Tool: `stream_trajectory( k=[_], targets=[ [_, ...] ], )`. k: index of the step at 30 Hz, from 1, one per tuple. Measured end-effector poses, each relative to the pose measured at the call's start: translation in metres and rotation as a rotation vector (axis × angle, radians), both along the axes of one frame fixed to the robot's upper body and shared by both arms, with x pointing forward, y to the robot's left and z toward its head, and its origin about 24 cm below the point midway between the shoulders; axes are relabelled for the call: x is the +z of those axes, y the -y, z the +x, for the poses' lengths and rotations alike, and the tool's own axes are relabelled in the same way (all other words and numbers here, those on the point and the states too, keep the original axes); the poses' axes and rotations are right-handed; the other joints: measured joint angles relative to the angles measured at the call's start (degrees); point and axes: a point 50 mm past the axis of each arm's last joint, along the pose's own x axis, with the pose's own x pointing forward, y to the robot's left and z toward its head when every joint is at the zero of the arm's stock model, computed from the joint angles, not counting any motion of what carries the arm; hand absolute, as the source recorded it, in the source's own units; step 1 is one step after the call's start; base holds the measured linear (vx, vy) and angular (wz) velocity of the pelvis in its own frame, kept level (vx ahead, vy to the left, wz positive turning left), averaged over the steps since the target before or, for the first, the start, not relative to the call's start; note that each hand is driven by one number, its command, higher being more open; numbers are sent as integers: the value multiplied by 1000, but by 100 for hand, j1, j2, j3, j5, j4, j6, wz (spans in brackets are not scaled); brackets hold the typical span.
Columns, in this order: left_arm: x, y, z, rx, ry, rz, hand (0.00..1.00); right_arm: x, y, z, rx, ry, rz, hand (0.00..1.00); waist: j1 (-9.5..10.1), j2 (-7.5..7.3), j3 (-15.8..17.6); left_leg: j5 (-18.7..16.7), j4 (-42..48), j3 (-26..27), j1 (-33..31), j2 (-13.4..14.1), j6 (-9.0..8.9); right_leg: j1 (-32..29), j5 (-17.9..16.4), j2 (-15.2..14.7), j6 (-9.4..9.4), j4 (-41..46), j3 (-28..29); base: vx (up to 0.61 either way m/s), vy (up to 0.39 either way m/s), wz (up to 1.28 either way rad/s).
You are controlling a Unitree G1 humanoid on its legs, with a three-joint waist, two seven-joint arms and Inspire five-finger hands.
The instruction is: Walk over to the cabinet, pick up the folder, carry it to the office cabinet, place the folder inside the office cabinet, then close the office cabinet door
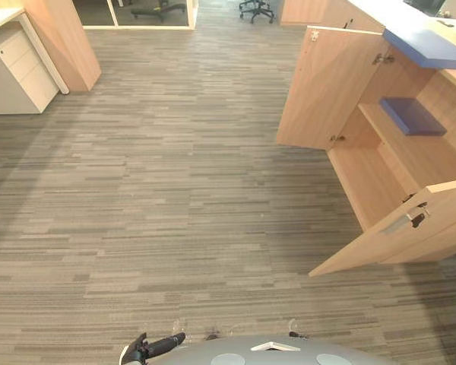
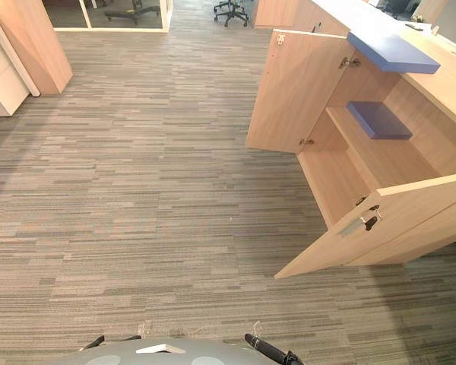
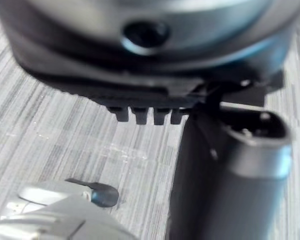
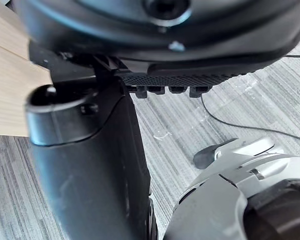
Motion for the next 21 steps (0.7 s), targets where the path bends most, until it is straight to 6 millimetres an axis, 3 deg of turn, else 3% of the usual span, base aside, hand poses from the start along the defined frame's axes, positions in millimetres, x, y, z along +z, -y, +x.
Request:
stream_trajectory(
  k=[2,3,5,6,7,9,11,14,15,16,17,19,20,21],
  targets=[
    [0,-2,1,11,5,1,100,0,-2,0,-17,4,6,100,-11,4,-22,-177,224,267,-101,67,-21,-87,-83,10,-63,110,51,47,-29,-25],
    [2,-4,8,78,42,0,100,0,-2,2,-23,17,8,100,45,-33,96,-802,1405,574,-550,264,-116,-179,-269,30,-228,389,75,67,-56,-45],
    [4,-5,15,163,88,-9,100,1,1,4,-47,34,8,100,86,72,222,-1345,3245,997,-1232,748,-199,-127,-417,204,-273,541,94,21,-61,-33],
    [6,-8,23,221,125,-8,100,1,1,4,-50,34,4,100,17,71,309,-1237,4770,1208,-1813,1147,-225,8,-523,274,-369,627,79,44,-40,-10],
    [9,-9,33,245,165,-12,100,1,1,0,-53,18,5,100,24,63,378,-1193,5670,1254,-2223,1420,-247,227,-625,307,-406,677,112,137,-6,-2],
    [10,-11,38,223,179,-11,100,1,4,-3,-92,14,3,100,29,33,371,-1415,5441,1178,-2426,1457,-309,362,-753,234,-391,752,182,214,71,-28],
    [11,-9,44,212,195,-20,100,1,4,3,-116,37,3,100,43,9,327,-1305,4276,966,-2695,1383,-320,362,-992,42,-271,913,424,232,160,-54],
    [9,-3,42,214,185,-29,100,2,7,-1,-138,27,-5,100,37,181,221,-736,2678,691,-2867,1379,-450,404,-1376,-280,92,1023,658,318,275,-35],
    [8,-4,35,218,163,-26,100,1,6,-10,-159,5,-7,100,16,181,124,-316,2866,870,-2861,1273,-347,552,-1590,-545,170,1028,683,444,402,-24],
    [7,-4,32,221,153,-27,100,0,5,-15,-178,-7,-3,100,17,162,11,-266,2998,952,-2874,1165,-270,587,-1666,-705,152,1046,708,528,412,-37],
    [5,-4,25,226,133,-28,100,-1,2,-22,-210,-31,14,100,17,75,-140,-444,3267,1122,-2878,992,-74,550,-1660,-934,142,1287,853,689,467,-46],
    [4,-7,22,201,109,-19,100,-2,-2,-22,-249,-29,37,100,-25,-4,-230,-821,3458,1381,-2638,761,88,299,-1476,-1289,342,2190,947,631,413,-35],
    [4,-8,21,167,89,-12,100,-3,-3,-21,-278,-21,48,100,-31,-45,-201,-1006,3431,1508,-2288,593,225,48,-1195,-1478,324,3157,968,524,330,-22],
    [3,-8,19,105,62,0,100,-2,-3,-18,-296,-1,53,100,-87,-39,-173,-1152,3238,1627,-1829,434,312,-327,-619,-1654,185,4271,975,621,375,-19]
  ],
)
